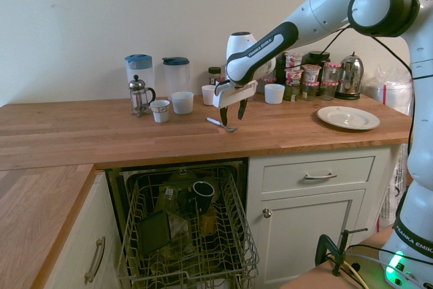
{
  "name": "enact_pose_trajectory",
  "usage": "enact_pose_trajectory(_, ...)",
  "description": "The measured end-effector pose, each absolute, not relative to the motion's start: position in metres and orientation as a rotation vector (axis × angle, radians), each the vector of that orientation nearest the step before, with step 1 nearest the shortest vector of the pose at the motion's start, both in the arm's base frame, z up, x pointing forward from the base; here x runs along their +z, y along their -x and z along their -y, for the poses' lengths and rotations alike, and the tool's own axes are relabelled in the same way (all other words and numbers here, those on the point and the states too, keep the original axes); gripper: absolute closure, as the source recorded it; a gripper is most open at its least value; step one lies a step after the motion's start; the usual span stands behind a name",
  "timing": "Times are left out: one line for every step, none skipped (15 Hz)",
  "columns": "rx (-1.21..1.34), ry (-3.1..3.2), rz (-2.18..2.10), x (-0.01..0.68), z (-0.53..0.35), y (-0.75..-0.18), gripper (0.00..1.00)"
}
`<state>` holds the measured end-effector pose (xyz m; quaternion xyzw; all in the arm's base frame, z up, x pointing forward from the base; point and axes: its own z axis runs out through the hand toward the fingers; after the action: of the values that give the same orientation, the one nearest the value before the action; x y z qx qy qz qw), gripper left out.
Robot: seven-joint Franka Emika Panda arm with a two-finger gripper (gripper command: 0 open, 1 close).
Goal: Put the spoon in the dishwasher
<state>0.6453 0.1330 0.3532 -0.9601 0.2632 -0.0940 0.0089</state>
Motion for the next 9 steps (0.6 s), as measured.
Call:
enact_pose_trajectory(-0.283,3.002,-0.814,0.351,-0.132,-0.647,0.00)
enact_pose_trajectory(-0.279,3.002,-0.812,0.351,-0.131,-0.650,0.00)
enact_pose_trajectory(-0.271,3.001,-0.810,0.350,-0.131,-0.653,0.00)
enact_pose_trajectory(-0.261,3.001,-0.807,0.350,-0.131,-0.655,0.00)
enact_pose_trajectory(-0.256,3.003,-0.803,0.349,-0.132,-0.657,0.00)
enact_pose_trajectory(-0.250,3.007,-0.801,0.348,-0.134,-0.658,0.00)
enact_pose_trajectory(-0.243,3.011,-0.797,0.346,-0.136,-0.660,0.00)
enact_pose_trajectory(-0.239,3.014,-0.793,0.343,-0.138,-0.661,0.00)
enact_pose_trajectory(-0.233,3.017,-0.790,0.341,-0.141,-0.663,0.00)
